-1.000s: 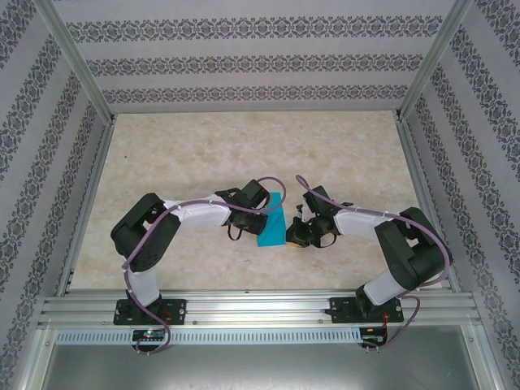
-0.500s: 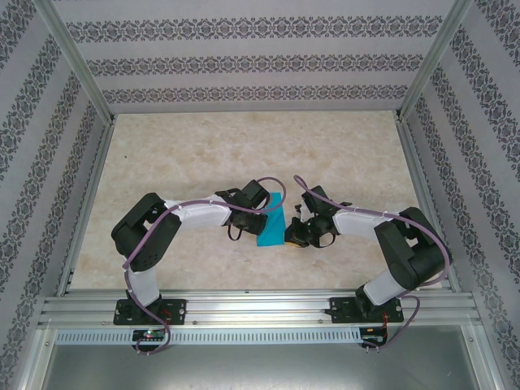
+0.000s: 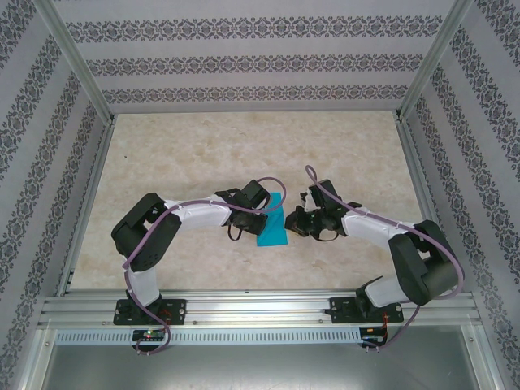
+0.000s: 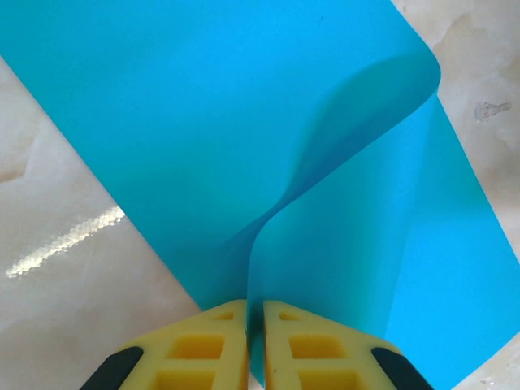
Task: Fold a paper plane with a square sheet of paper (fold left side to right side)
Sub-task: Fold the triangle a second time at the center of the table.
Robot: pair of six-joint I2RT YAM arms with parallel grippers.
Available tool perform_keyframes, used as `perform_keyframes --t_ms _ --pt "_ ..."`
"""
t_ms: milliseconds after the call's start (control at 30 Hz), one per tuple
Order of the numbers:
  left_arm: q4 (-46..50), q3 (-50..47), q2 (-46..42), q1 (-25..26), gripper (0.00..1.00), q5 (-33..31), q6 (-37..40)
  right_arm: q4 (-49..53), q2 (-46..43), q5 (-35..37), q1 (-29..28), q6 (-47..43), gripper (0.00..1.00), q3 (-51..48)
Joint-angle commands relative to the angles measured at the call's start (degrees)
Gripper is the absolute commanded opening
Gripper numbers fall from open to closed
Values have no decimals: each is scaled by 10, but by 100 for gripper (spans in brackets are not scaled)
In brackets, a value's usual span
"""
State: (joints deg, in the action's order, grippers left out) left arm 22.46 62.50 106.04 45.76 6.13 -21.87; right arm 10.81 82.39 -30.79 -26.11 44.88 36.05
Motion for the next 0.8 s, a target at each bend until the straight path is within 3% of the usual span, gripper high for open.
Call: perform_keyframes --t_ms 0,767 --pt "-11 -13 17 -8 13 5 -3 -99 8 -8 0 58 10 -6" --pt "-8 -6 18 -8 13 12 -4 -150 116 -9 -36 79 10 48"
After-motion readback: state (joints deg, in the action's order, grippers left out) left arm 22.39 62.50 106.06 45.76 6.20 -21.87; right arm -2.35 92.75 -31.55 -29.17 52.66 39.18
